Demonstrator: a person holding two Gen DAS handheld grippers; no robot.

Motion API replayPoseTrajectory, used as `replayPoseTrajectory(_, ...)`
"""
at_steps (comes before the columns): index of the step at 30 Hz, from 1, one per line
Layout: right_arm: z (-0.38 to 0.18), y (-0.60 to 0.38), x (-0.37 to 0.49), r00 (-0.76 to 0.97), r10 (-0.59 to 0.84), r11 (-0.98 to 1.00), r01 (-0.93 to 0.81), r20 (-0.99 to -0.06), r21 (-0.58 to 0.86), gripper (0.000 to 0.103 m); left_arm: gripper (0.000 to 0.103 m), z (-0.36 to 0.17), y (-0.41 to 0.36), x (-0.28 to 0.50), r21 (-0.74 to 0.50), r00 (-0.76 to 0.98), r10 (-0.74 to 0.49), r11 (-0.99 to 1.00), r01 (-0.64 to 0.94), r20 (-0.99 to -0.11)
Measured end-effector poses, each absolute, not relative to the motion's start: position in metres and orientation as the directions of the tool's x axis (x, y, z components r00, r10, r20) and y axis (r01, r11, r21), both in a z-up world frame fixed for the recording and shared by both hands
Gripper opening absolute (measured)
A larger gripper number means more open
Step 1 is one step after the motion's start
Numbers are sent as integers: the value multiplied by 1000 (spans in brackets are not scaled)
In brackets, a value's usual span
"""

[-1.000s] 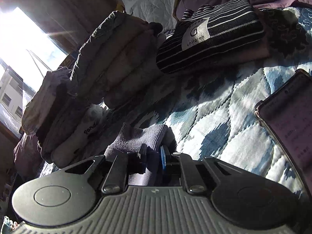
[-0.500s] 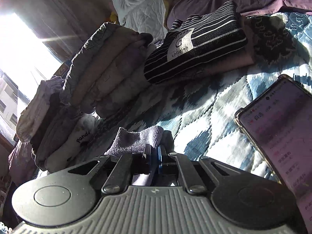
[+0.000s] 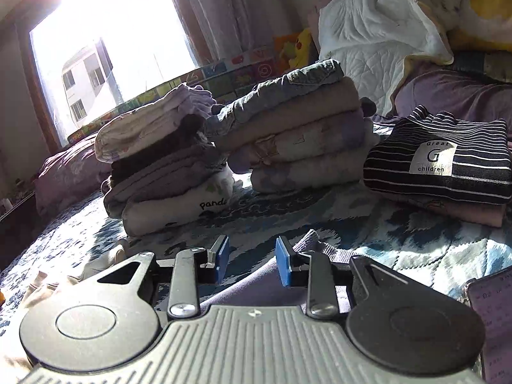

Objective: Fold clothes

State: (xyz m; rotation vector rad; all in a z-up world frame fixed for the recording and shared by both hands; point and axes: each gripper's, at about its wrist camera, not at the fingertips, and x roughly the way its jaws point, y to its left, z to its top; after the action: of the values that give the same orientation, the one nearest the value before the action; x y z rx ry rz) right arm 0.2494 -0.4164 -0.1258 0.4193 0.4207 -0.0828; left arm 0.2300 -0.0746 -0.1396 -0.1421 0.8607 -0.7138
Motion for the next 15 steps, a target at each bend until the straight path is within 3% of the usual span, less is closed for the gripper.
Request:
replayPoseTrajectory(3,-148,-431,274,861,35,865,228,-507,447,27,26,-140,-73,231,-394,433,-632,757,520,-642)
replayPoseTrajectory(4,-157,-440,280,844,40,838,264,-535,478,12,26,-140,-73,232,-396,431,-634,756,521,-642)
replayPoseTrajectory(5,-159,-446,282,840,37,826,279,-541,490,11,26,-140,-72,232,-401,429,-637,754,520,-641)
replayPoseTrajectory(9,-144,-456,274,861,20,825,273,-508,495,16,26,-141,-70,232,-411,424,-642,751,517,-639)
replayPoseTrajectory(13,-141,-455,280,872,178,810,133,-455,571,20,29,-141,-72,231,-404,424,-641,750,524,-639)
replayPoseTrajectory(15,-148,-448,296,826,218,828,126,-520,546,20,30,-142,-72,231,-406,423,-644,747,526,-638)
